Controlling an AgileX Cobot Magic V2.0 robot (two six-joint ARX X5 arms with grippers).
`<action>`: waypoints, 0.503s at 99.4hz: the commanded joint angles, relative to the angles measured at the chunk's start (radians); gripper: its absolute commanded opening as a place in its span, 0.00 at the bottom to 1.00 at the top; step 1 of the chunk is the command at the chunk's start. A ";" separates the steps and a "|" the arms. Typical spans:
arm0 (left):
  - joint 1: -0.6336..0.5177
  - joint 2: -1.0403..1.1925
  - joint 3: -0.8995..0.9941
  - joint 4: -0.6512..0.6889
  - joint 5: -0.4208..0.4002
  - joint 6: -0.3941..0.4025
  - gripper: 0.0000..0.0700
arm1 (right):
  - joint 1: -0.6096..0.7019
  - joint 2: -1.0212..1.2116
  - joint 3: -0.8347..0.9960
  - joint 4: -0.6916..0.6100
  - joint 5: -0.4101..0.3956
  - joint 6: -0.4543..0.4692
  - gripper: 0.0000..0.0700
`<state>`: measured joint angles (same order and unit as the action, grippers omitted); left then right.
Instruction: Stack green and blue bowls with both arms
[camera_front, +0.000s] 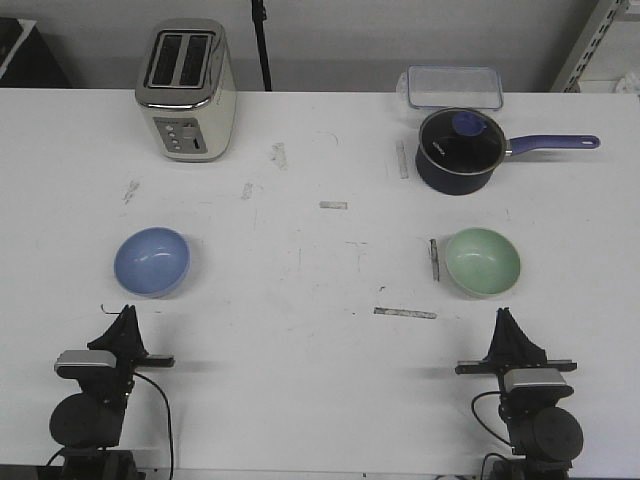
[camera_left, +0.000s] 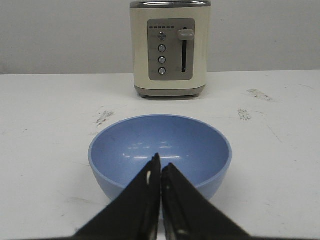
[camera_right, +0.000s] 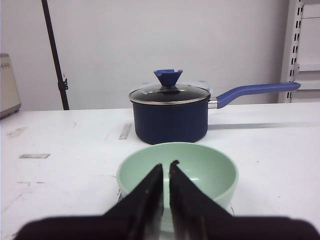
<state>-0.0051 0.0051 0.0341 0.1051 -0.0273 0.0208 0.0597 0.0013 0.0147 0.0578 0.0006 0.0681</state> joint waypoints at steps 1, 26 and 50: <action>-0.002 -0.002 -0.023 0.016 -0.003 0.013 0.00 | 0.002 0.000 -0.002 0.010 -0.001 0.010 0.02; -0.002 -0.002 -0.023 0.016 -0.003 0.013 0.00 | 0.002 0.000 -0.002 0.010 -0.001 0.010 0.02; -0.002 -0.002 -0.023 0.016 -0.003 0.013 0.00 | 0.002 0.000 0.002 0.016 0.000 0.010 0.01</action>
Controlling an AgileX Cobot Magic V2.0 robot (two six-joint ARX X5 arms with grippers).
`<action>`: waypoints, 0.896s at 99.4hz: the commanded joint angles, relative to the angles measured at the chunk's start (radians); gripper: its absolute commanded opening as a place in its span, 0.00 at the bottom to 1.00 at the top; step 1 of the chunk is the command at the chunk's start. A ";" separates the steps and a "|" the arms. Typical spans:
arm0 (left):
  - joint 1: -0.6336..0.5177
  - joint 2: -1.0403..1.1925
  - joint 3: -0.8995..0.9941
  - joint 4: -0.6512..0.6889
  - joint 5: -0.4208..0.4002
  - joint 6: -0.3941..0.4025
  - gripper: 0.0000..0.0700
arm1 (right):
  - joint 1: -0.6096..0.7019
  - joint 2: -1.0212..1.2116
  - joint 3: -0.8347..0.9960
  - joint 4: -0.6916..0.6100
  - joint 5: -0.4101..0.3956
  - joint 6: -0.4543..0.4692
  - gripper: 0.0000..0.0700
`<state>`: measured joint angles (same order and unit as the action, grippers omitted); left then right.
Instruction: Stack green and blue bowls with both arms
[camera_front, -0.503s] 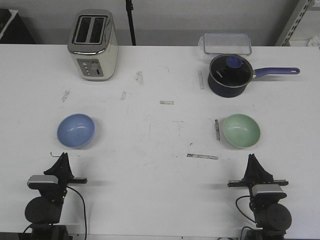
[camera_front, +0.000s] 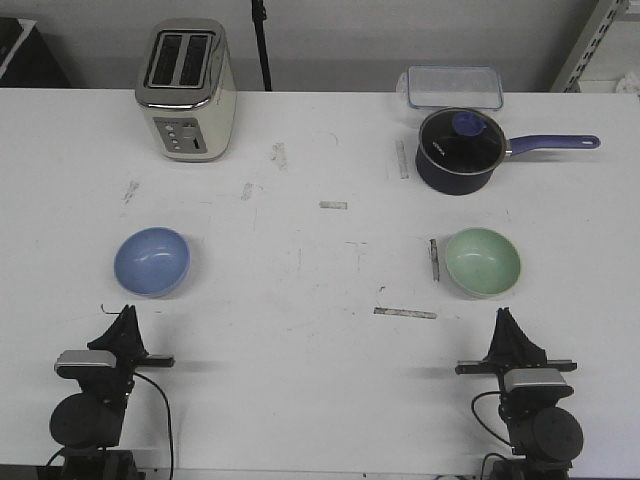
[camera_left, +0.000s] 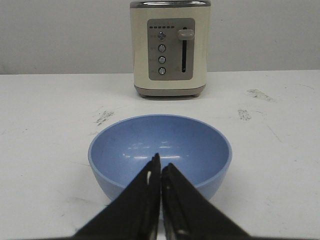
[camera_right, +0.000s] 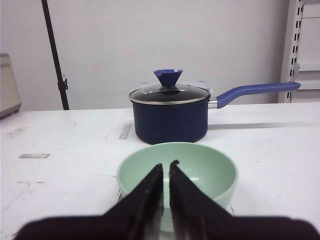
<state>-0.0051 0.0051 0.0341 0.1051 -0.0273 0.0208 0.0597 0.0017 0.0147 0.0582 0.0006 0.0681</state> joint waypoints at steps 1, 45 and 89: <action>-0.002 -0.002 -0.023 0.016 -0.003 0.013 0.00 | 0.002 0.000 0.002 0.016 0.000 0.010 0.01; -0.002 -0.002 -0.023 0.016 -0.003 0.013 0.00 | 0.002 0.087 0.185 -0.011 0.000 -0.026 0.01; -0.002 -0.002 -0.023 0.016 -0.003 0.013 0.00 | 0.002 0.531 0.521 -0.053 -0.001 -0.119 0.01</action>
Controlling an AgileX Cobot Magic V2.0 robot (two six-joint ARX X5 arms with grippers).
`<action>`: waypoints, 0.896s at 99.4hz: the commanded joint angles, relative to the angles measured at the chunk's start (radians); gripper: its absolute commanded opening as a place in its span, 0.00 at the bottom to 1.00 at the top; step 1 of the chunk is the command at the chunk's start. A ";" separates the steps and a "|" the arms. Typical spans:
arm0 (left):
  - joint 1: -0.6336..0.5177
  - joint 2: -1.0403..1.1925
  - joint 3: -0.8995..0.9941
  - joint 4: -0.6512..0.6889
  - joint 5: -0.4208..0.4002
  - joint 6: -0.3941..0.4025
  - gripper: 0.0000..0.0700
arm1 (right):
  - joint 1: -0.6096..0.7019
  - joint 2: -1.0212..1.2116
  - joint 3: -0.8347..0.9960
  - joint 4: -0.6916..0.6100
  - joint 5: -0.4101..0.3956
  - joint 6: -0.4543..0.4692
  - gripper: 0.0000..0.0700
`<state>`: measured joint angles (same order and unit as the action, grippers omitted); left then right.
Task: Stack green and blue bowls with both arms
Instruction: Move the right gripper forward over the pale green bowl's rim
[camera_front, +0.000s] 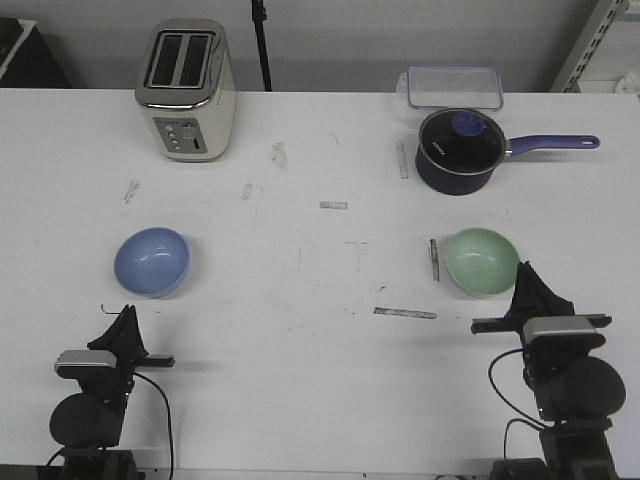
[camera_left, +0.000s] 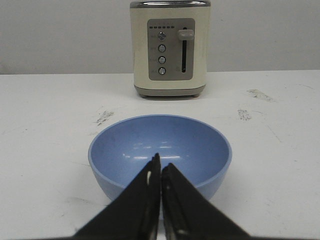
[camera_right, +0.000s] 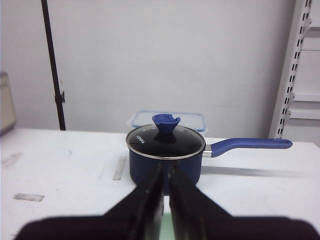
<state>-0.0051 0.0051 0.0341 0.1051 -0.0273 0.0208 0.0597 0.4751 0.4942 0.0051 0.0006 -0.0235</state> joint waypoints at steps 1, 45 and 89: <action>-0.002 -0.002 -0.023 0.016 -0.003 0.013 0.00 | 0.002 0.069 0.050 -0.003 0.000 -0.027 0.01; -0.002 -0.002 -0.023 0.016 -0.003 0.013 0.00 | -0.001 0.449 0.263 -0.012 0.032 -0.032 0.01; -0.002 -0.002 -0.023 0.016 -0.003 0.013 0.00 | -0.033 0.681 0.494 -0.370 0.028 -0.066 0.01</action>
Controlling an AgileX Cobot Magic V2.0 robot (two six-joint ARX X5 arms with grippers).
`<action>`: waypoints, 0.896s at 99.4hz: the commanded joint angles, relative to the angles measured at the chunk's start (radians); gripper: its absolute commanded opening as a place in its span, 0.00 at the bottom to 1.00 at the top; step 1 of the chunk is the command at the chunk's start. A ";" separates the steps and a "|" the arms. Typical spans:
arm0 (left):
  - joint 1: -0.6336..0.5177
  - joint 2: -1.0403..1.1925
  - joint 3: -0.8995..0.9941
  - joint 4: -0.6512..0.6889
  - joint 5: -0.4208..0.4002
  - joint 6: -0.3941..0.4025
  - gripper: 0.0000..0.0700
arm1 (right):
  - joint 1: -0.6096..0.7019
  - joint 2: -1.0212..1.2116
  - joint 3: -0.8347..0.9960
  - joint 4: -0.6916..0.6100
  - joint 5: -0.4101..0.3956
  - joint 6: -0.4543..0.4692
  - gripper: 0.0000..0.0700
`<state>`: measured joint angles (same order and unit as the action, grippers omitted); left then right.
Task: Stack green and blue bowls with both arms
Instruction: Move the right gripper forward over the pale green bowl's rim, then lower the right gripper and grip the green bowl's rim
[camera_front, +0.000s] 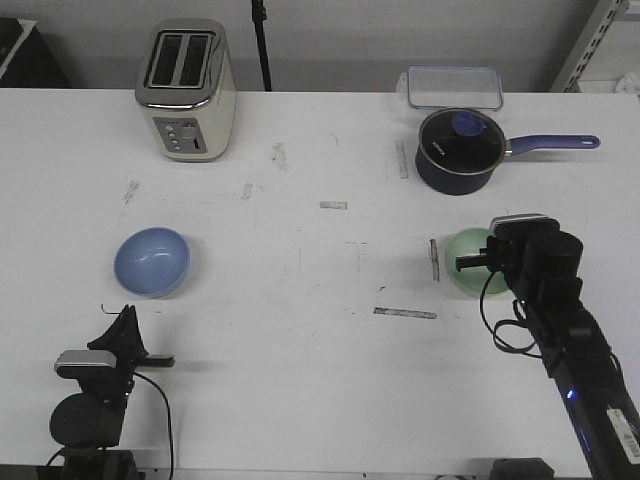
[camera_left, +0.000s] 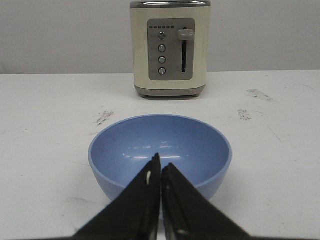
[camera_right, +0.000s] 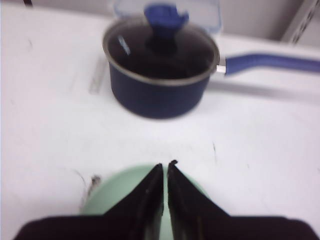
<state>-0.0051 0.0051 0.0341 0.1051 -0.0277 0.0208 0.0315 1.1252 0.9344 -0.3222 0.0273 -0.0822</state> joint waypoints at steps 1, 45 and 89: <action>-0.002 -0.002 -0.023 0.016 -0.002 0.013 0.00 | -0.005 0.036 0.061 -0.053 0.000 -0.006 0.01; -0.002 -0.002 -0.023 0.016 -0.002 0.013 0.00 | -0.186 0.248 0.313 -0.333 -0.106 0.193 0.01; -0.002 -0.002 -0.023 0.016 -0.002 0.013 0.00 | -0.282 0.421 0.427 -0.502 -0.196 0.265 0.45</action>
<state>-0.0051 0.0051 0.0341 0.1051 -0.0273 0.0208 -0.2512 1.5314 1.3403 -0.8303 -0.1635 0.1669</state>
